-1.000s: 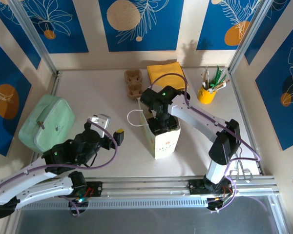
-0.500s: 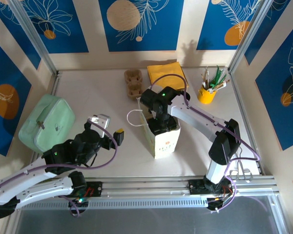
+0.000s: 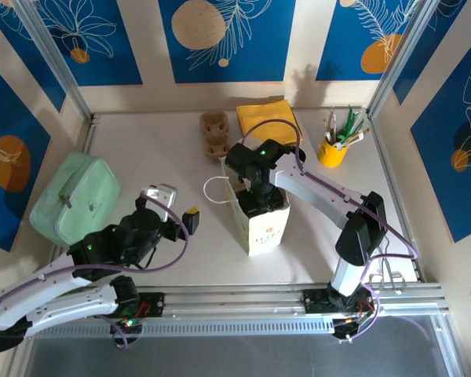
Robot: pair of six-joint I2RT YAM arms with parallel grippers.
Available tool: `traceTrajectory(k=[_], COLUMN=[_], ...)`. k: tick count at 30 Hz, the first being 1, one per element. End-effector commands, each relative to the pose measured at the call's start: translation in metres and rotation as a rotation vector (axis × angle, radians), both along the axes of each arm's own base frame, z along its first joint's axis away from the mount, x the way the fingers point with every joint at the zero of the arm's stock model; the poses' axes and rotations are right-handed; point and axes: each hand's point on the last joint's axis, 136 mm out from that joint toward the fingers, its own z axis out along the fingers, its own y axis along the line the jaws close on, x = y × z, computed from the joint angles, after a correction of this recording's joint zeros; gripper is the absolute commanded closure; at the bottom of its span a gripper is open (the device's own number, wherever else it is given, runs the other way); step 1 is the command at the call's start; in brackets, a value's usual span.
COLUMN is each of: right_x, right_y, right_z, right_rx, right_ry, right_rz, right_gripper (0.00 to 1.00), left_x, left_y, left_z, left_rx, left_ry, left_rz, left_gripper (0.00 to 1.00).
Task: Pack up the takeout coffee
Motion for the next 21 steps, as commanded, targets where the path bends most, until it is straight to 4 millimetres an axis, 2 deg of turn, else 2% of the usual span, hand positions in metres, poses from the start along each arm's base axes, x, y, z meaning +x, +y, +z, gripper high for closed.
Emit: traceTrajectory(k=[1, 21], right_x=[-0.0050, -0.0028], right_y=[-0.0062, -0.0082], right_z=[0.0037, -0.0014], right_rx=[-0.002, -0.008], right_ry=[0.011, 0.023], right_rz=[-0.017, -0.019], right_gripper=[0.34, 0.34], left_x=[0.0043, 0.0058], left_y=[0.0027, 0.0003], left_z=[0.0087, 0.0088], left_rx=[-0.040, -0.030], left_ry=[-0.024, -0.022], left_rz=[0.030, 0.029], left_gripper=[0.01, 0.01])
